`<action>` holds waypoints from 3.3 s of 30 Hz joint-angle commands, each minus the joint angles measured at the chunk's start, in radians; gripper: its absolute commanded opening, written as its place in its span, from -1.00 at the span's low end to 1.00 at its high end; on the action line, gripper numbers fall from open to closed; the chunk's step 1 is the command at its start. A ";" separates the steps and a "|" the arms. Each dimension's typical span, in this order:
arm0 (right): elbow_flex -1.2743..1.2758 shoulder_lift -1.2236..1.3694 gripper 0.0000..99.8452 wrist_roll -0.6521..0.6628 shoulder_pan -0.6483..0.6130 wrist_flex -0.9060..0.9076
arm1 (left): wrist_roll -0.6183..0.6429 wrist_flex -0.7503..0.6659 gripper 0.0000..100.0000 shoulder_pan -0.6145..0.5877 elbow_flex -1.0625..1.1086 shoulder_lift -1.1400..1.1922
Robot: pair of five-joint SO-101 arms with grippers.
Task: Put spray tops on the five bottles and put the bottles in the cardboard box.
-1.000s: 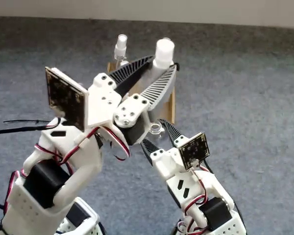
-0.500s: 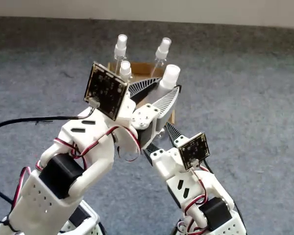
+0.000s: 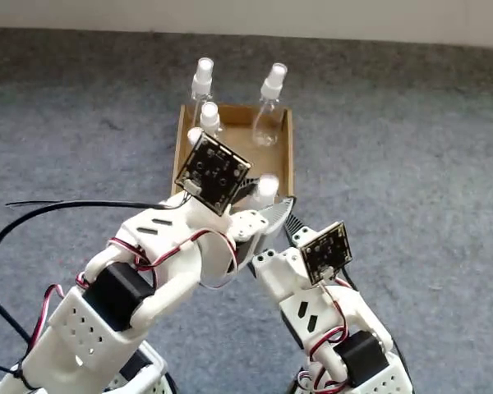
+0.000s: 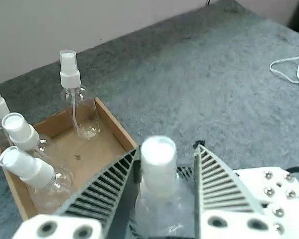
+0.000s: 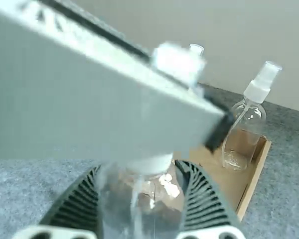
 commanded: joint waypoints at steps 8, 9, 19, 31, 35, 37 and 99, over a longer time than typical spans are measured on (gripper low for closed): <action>-0.010 -0.010 -0.99 -0.009 0.015 -0.030 | -0.026 0.098 -0.66 -0.021 -0.286 -0.010; -0.010 -0.010 -0.99 -0.009 0.015 -0.030 | -0.046 0.098 -0.66 -0.027 -0.280 -0.010; -0.010 -0.012 -0.99 -0.009 0.015 -0.027 | -0.080 0.098 -0.66 -0.124 -0.067 -0.021; -0.064 -0.002 -0.99 -0.003 0.077 -0.048 | -0.181 0.241 -0.66 -0.191 -0.380 -0.022; -0.182 0.081 -0.99 -0.006 0.154 -0.128 | -0.187 0.419 -0.66 -0.369 -0.516 -0.022; -0.239 0.176 -0.99 -0.002 0.188 -0.174 | -0.189 0.499 -0.66 -0.470 -0.527 -0.022; -0.456 1.913 -0.99 -0.058 0.274 -1.564 | -0.244 -0.080 -0.66 -0.892 0.532 -0.021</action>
